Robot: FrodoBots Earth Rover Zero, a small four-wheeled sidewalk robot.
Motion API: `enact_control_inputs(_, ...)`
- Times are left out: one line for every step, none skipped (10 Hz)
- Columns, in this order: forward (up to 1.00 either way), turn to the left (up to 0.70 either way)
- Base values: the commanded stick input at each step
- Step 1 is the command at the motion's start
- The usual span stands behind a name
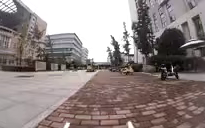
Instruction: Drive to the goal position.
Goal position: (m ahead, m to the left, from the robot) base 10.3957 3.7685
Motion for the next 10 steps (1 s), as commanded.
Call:
enact_control_inputs(0.45, 0.0)
enact_control_inputs(0.45, 0.0)
enact_control_inputs(0.45, 0.0)
enact_control_inputs(0.45, 0.0)
enact_control_inputs(0.45, 0.0)
enact_control_inputs(0.45, 0.0)
enact_control_inputs(0.45, 0.0)
enact_control_inputs(0.45, 0.0)
enact_control_inputs(0.45, 0.0)
enact_control_inputs(0.45, 0.0)
